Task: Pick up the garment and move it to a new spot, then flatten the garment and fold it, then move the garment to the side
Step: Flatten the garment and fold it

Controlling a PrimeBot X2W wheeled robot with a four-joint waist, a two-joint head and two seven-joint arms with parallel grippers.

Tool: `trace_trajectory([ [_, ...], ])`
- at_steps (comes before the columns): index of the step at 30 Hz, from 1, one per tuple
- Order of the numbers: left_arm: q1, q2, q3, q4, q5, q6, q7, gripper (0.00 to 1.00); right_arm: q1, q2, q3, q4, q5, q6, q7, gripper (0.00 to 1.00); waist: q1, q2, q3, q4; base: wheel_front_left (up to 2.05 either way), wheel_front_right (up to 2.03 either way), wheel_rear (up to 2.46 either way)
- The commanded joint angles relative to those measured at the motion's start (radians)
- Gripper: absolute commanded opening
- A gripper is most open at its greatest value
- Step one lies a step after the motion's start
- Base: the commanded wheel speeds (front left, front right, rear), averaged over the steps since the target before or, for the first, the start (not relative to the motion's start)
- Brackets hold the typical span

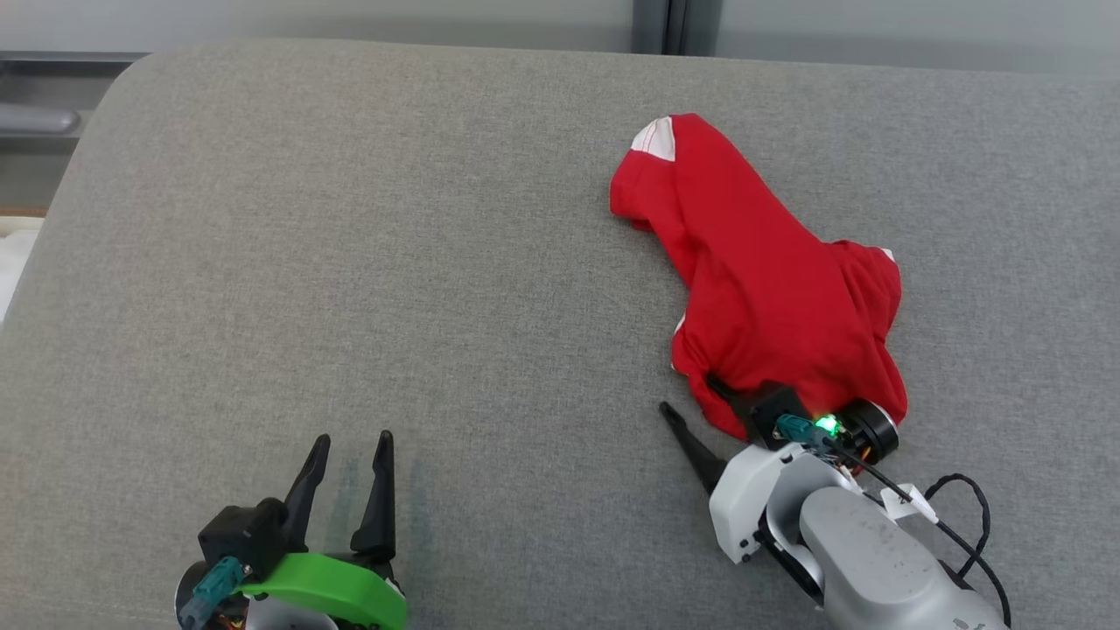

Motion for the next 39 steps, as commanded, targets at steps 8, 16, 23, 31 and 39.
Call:
trace_trajectory([
  [8,-0.016,0.000,-0.006,0.004,0.005,0.002,0.000,1.00,-0.042,0.002,0.088,-0.064,0.110,0.000,-0.040,0.00,0.0001,0.0000,-0.021,0.005,0.00,0.00,0.00],
  [16,0.027,-0.010,-0.017,0.019,0.024,0.002,0.000,1.00,-0.204,-0.002,0.149,-0.416,0.342,0.000,-0.047,0.00,0.0001,0.0000,-0.092,-0.002,0.00,0.00,0.00],
  [23,0.065,-0.016,-0.002,0.026,0.040,0.002,0.000,1.00,-0.255,-0.002,-0.047,-0.592,0.438,0.000,-0.047,0.00,0.0001,0.0000,-0.139,-0.024,0.00,0.00,0.00],
  [31,0.053,-0.019,0.004,0.016,0.043,0.002,0.000,1.00,-0.136,-0.001,-0.331,-0.330,0.167,0.000,-0.046,0.23,0.0001,0.0000,-0.117,-0.056,0.00,0.00,0.00],
  [39,0.036,0.004,-0.017,0.015,0.030,0.002,0.000,1.00,0.005,-0.013,-0.776,-0.114,-0.194,0.000,-0.046,1.00,0.0001,0.0000,-0.092,-0.062,0.00,0.00,0.00],
])
